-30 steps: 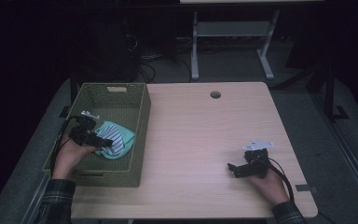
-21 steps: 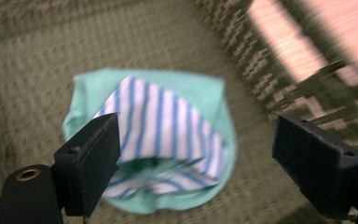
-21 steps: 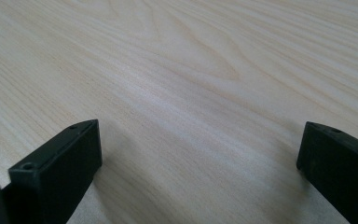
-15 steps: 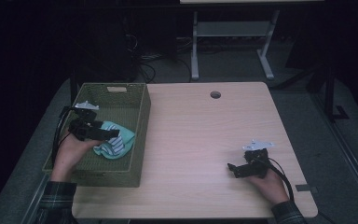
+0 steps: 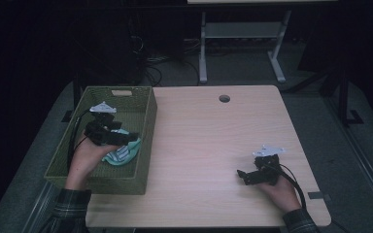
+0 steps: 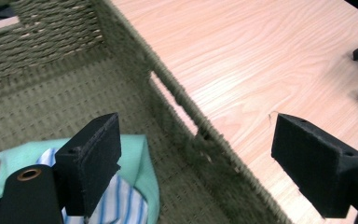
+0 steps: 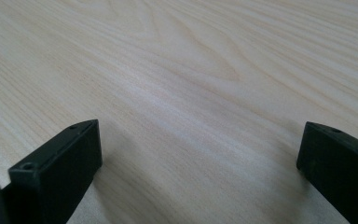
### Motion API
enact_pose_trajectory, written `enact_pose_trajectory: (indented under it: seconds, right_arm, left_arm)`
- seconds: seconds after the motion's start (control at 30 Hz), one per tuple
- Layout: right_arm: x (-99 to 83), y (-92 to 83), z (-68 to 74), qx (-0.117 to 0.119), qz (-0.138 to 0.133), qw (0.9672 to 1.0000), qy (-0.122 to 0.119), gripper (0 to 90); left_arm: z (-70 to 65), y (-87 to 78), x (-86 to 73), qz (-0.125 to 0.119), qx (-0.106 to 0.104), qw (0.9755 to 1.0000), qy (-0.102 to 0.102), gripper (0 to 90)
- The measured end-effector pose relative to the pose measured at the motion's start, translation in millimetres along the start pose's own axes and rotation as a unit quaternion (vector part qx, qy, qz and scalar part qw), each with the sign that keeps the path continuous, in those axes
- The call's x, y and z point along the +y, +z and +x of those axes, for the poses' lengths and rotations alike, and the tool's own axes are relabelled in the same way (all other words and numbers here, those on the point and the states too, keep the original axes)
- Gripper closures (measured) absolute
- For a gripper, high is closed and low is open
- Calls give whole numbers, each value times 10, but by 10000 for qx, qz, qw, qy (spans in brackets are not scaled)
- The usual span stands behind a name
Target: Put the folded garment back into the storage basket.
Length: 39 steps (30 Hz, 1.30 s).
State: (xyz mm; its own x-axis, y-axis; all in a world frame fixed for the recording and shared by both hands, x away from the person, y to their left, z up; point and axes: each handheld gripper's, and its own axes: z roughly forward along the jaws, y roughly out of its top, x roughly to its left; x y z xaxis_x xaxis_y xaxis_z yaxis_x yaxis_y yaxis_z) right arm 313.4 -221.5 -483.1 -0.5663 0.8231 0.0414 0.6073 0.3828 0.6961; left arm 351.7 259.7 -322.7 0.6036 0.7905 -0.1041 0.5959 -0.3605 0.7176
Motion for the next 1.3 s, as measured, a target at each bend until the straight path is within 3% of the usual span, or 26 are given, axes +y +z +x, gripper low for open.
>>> enact_pose_trajectory:
  seconds: [0.77,1.3]
  right_arm:
    - [0,0,0,0,-3,10000,-1,0]
    - [0,1,0,5,-5,10000,0,0]
  left_arm:
    - [-388,309,132,-107,-378,9988,282,155]
    - [-784,593,200,-98,-626,9963,585,155]
